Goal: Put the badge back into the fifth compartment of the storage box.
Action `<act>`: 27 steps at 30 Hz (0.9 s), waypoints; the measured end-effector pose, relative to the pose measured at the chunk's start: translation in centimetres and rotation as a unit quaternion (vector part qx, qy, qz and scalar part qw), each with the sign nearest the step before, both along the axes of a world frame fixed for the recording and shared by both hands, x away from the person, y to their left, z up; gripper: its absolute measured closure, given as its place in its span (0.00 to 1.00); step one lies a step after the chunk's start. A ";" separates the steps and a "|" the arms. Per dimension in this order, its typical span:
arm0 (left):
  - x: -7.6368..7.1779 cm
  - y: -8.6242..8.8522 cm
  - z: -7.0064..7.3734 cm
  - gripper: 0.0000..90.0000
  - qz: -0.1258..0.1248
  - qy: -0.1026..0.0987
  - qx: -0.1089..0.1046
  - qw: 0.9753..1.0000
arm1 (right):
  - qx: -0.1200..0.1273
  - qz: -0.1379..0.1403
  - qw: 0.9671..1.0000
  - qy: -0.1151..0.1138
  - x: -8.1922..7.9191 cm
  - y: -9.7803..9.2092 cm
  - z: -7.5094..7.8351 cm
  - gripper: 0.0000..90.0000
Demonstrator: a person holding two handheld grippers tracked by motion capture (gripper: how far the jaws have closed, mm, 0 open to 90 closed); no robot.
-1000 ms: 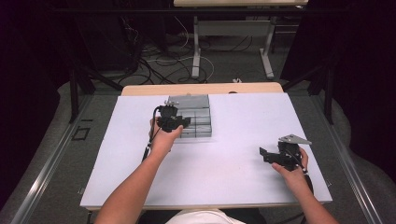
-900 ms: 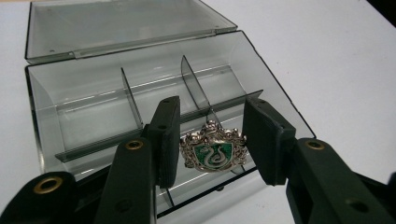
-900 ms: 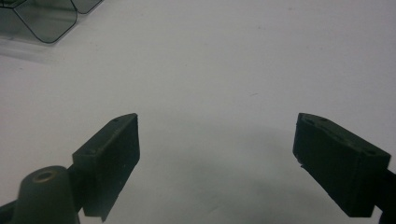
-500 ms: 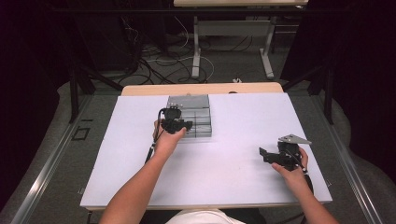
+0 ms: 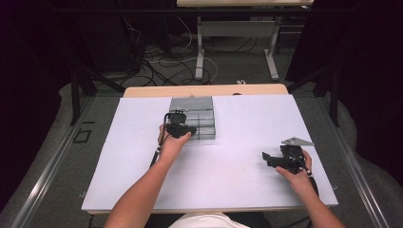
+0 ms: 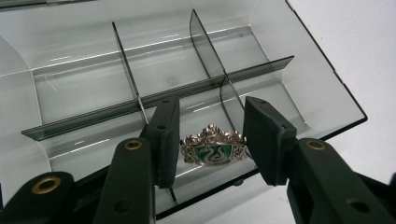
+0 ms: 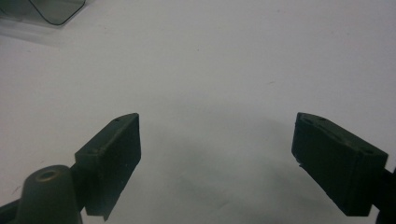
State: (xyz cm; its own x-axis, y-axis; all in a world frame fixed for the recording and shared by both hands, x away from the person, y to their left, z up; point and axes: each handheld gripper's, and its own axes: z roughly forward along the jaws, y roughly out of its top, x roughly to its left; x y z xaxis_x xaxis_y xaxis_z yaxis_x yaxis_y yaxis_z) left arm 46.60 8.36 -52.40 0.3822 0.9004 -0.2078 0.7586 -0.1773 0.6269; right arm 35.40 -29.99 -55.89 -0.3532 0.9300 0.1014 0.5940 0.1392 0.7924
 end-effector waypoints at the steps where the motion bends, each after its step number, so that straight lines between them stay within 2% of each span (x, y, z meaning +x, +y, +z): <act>1: 0.0 0.1 0.0 0.63 -0.001 -0.001 0.000 1.000 | -0.001 0.005 1.000 0.003 0.0 0.0 -0.1 0.17; 6: 0.0 0.5 -0.1 0.60 0.002 -0.005 -0.007 1.000 | -0.001 0.019 1.000 0.021 0.3 0.1 -0.5 0.18; 8: -0.1 0.6 -0.2 0.60 0.000 -0.004 -0.003 1.000 | -0.001 0.031 0.999 0.030 0.3 0.3 -0.8 0.17; 10: -0.2 0.7 -0.3 0.60 -0.003 -0.008 -0.005 1.000 | -0.014 0.036 0.999 0.027 0.3 0.4 -0.8 0.17; 12: -0.3 0.9 -0.4 0.60 -0.001 -0.013 -0.008 1.000 | -0.016 0.036 0.999 0.025 0.3 0.5 -0.8 0.17; 15: -0.6 1.4 -0.7 0.60 -0.001 -0.021 -0.011 1.000 | -0.013 0.032 0.999 0.027 0.2 0.5 -0.8 0.17; 17: -0.7 1.9 -0.8 0.58 0.002 -0.019 -0.013 1.000 | -0.013 0.028 0.999 0.022 0.2 0.4 -0.8 0.17; 19: -0.7 2.3 -0.7 0.57 0.005 -0.021 -0.023 0.999 | -0.012 0.022 1.000 0.018 0.2 0.3 -0.7 0.17; 27: -1.5 3.6 0.6 0.48 0.001 -0.051 -0.040 0.998 | -0.006 0.002 1.000 -0.003 -0.1 0.0 0.0 0.16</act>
State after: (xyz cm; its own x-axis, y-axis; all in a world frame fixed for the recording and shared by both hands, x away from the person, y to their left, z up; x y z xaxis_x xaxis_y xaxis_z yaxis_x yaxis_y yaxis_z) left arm 45.14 11.96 -51.76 0.4038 0.8827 -0.2403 0.6908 -0.1220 0.7127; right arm 35.32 -29.99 -55.91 -0.3577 0.9297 0.0879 0.5881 0.1511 0.7946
